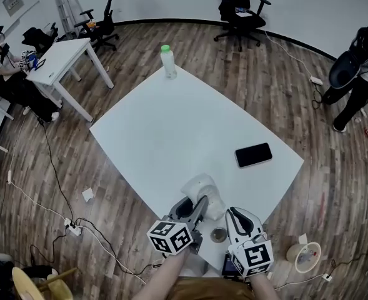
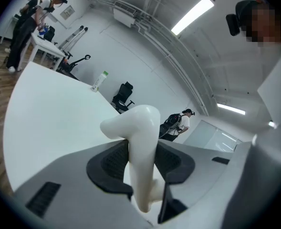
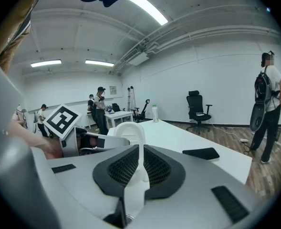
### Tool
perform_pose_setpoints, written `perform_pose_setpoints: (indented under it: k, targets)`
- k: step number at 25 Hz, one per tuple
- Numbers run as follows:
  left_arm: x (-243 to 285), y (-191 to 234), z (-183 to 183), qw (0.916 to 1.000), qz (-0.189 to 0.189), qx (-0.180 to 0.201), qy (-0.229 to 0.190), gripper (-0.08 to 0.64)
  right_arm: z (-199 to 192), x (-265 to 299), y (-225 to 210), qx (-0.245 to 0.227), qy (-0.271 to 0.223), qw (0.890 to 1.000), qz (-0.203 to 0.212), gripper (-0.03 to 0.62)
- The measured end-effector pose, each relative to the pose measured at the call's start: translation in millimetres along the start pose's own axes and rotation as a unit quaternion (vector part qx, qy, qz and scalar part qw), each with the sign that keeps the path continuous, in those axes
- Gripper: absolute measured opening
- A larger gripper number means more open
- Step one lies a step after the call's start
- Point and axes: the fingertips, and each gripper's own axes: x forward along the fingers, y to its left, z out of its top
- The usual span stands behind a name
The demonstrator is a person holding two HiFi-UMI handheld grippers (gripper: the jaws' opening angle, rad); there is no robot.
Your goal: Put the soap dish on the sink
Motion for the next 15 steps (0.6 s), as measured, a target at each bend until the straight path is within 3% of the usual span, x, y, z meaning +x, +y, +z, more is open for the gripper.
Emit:
perform_pose_setpoints:
  k: [15]
  targets:
    - [26.6,28.2,-35.4,0.9962,0.016,-0.079,0.034,0.155,-47.2,15.4,-9.5,0.016,0.046,0.999,-0.006,0.012]
